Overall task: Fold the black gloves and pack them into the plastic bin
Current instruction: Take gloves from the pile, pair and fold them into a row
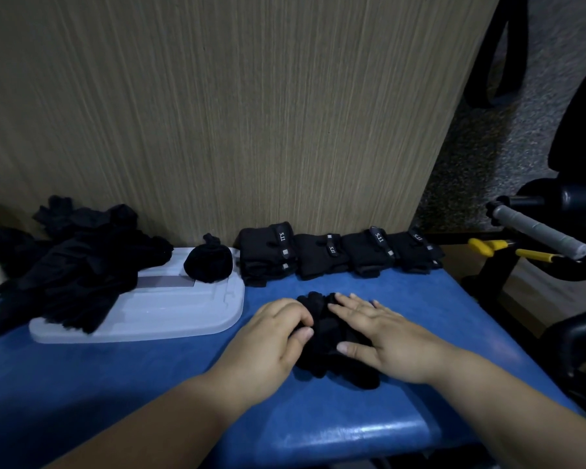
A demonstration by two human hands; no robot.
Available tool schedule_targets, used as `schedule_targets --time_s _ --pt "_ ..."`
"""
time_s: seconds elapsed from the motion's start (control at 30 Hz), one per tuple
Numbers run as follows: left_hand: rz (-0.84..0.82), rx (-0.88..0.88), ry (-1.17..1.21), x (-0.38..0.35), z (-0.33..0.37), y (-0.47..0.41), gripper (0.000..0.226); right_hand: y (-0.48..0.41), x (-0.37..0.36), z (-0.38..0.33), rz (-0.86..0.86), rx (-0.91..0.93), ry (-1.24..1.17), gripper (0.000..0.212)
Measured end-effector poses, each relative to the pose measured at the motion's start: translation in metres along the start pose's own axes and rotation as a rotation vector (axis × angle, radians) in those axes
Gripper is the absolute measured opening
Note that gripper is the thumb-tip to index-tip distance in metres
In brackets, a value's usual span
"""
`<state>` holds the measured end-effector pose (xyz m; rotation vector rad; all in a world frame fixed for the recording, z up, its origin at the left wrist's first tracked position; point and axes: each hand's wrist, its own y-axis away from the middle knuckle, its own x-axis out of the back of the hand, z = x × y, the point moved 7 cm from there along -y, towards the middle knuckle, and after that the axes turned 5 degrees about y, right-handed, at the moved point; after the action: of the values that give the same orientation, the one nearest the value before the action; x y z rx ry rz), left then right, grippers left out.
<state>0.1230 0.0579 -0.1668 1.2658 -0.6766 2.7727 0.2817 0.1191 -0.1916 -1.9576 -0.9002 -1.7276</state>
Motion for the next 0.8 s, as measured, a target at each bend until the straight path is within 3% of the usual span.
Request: schedule_targets --time_s 0.2,0.33,0.47,0.57,0.7,0.8 --pt "-0.284 0.036 -0.139 -0.022 -0.002 0.004 0.049 0.001 0.002 0.001 -0.020 -0.032 0.031 0.100" --pt "-0.428 -0.001 -0.235 -0.033 -0.004 0.005 0.053 0.002 -0.001 0.008 -0.062 -0.086 0.065 0.101" --pt "-0.516 -0.004 -0.305 -0.036 -0.005 0.007 0.053 0.004 0.000 0.013 -0.104 -0.181 0.123 0.082" --pt "-0.550 0.024 -0.315 -0.036 -0.007 0.009 0.052 0.008 0.003 0.017 -0.122 -0.259 0.143 0.091" --pt "-0.527 0.043 -0.321 -0.034 -0.007 0.011 0.053 0.014 0.019 0.020 0.117 -0.357 0.091 0.084" --pt "-0.489 0.074 -0.314 -0.030 -0.007 0.010 0.059 0.019 0.032 0.024 0.319 -0.457 -0.043 0.055"
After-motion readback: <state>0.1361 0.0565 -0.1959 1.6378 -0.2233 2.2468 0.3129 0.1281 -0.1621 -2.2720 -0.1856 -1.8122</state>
